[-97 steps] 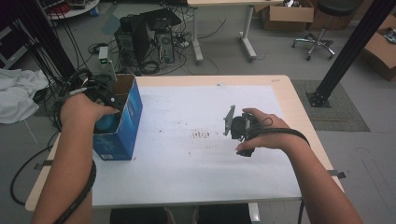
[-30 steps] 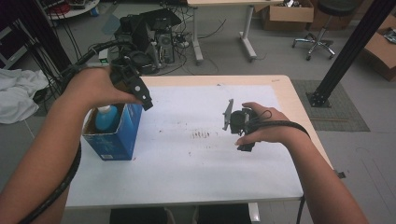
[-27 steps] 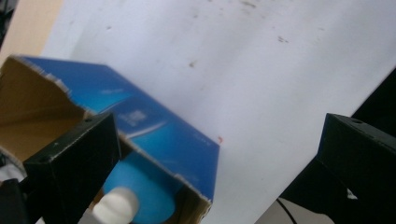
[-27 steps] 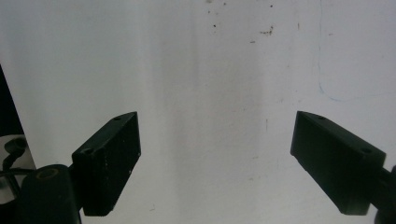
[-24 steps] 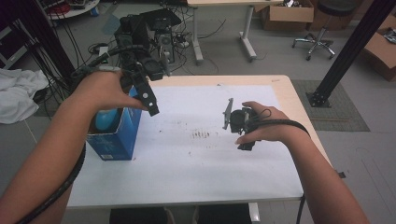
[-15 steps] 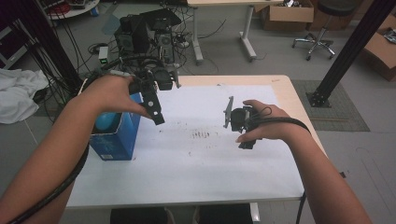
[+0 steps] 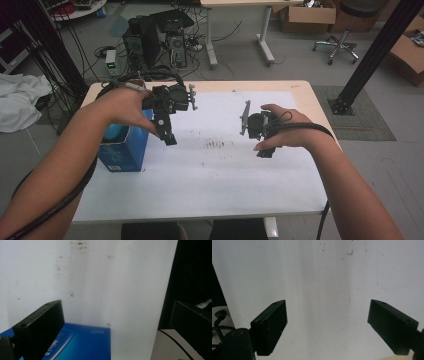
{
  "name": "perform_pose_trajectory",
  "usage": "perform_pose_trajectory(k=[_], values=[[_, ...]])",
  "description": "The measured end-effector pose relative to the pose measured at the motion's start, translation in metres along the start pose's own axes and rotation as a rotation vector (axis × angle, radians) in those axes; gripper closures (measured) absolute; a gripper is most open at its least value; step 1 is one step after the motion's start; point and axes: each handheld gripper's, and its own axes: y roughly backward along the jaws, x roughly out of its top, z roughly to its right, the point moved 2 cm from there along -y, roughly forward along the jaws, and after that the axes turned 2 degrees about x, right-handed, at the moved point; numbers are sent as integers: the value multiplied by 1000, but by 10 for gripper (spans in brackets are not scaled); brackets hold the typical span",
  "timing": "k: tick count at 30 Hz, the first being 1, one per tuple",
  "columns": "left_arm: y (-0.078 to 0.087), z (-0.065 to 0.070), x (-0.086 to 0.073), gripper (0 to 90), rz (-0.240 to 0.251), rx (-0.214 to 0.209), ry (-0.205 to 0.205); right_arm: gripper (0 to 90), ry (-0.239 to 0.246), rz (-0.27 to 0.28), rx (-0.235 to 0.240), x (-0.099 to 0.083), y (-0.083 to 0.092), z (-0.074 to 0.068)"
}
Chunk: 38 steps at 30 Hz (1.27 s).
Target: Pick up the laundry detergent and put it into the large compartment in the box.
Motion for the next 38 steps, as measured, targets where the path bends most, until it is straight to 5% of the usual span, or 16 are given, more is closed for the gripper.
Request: perform_pose_trajectory(k=[38], values=[[-18, -4, 7, 1, -10, -25, -35, 160, -8, 0, -6, 3, 1, 6]])
